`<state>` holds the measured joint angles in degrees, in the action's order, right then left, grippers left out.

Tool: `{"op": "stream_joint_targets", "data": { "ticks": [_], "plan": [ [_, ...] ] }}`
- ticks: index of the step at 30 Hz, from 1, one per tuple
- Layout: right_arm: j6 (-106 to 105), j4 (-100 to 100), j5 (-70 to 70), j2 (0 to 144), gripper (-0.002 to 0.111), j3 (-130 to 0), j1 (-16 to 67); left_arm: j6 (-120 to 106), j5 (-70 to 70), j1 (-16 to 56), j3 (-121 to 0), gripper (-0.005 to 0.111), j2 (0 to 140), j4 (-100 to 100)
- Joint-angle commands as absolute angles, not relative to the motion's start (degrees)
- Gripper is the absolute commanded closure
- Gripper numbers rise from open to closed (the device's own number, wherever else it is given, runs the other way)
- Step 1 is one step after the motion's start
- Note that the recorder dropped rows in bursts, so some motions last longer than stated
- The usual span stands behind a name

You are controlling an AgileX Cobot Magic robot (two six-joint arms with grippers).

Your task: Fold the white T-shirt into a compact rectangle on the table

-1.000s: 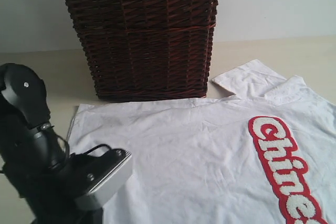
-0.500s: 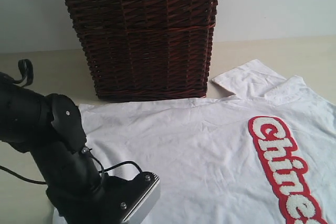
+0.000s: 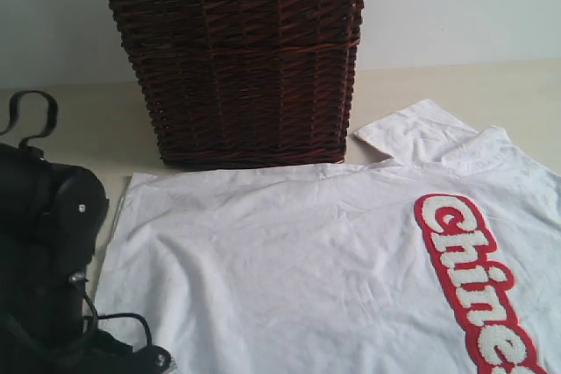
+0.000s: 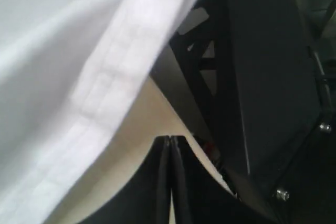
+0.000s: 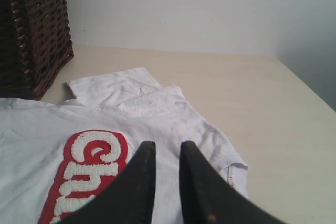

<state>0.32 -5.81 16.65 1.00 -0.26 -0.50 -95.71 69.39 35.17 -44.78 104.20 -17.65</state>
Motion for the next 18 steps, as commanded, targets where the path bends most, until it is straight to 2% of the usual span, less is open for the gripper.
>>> {"op": "stream_joint_targets", "data": {
  "ticks": [1,8,18],
  "plan": [
    [0.0,-5.93,16.24,0.66,0.091,0.0,-0.64,-94.81,69.96,29.28,-45.52,0.107,99.89,-20.63],
    [0.0,-5.93,16.24,0.66,0.091,0.0,-0.64,-99.45,69.96,19.14,-47.99,0.107,95.42,-40.63],
    [0.0,-5.93,16.24,0.66,0.091,0.0,-0.64,-102.88,69.96,23.62,-43.63,0.107,102.04,-41.29]
  ]
}}
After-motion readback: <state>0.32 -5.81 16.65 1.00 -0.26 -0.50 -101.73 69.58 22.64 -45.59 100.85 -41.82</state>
